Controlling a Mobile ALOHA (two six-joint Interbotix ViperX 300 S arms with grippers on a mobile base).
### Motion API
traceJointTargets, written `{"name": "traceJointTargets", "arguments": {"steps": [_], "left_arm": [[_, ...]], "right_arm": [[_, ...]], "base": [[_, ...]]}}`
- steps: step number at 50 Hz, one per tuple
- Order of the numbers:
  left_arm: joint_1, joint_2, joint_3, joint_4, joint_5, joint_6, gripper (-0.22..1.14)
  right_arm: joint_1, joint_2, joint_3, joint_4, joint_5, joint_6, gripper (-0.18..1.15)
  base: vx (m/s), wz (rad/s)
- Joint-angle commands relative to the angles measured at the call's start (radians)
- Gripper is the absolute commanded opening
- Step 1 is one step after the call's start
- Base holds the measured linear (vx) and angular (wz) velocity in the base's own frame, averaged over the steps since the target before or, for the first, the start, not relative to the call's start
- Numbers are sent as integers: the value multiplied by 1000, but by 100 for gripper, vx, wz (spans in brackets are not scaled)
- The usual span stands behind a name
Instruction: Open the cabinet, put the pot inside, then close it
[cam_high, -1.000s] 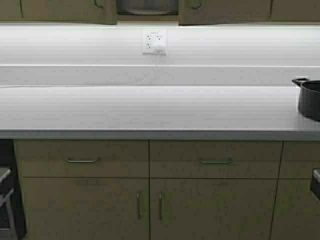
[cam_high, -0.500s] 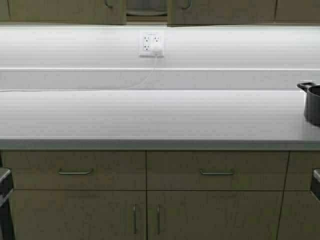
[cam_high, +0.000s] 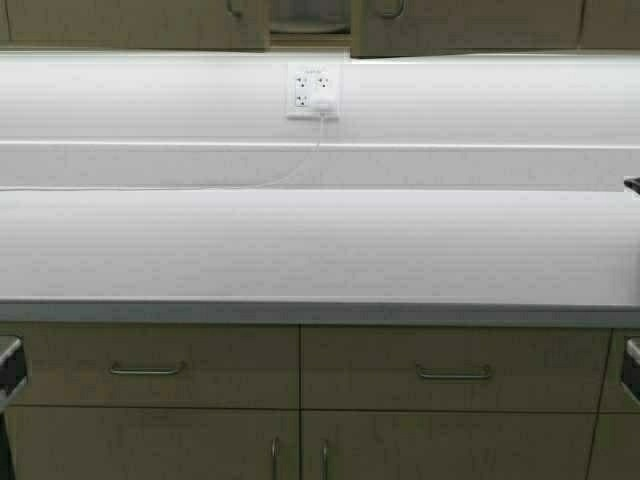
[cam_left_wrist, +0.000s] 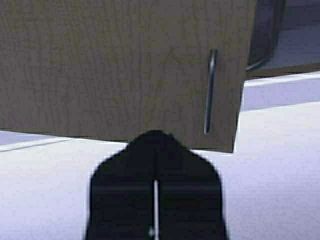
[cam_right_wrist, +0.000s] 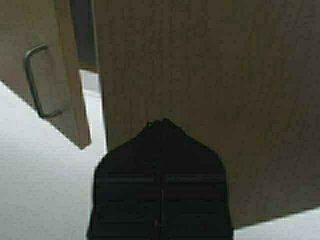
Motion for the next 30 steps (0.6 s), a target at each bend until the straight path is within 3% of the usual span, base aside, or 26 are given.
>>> {"name": "traceJointTargets", "arguments": {"steps": [1, 12, 30], "left_arm": [[-9, -57, 17, 0, -8, 0, 4], [-11, -69, 31, 0, -8, 0, 4], [-17, 9, -26, 2, -35, 2, 4]], "right_arm": [[0, 97, -150, 3, 55, 5, 7], [-2, 147, -189, -8, 77, 2, 7], [11, -219, 190, -3, 64, 9, 7]], "base": [[11, 3], [9, 2], [5, 4]]}}
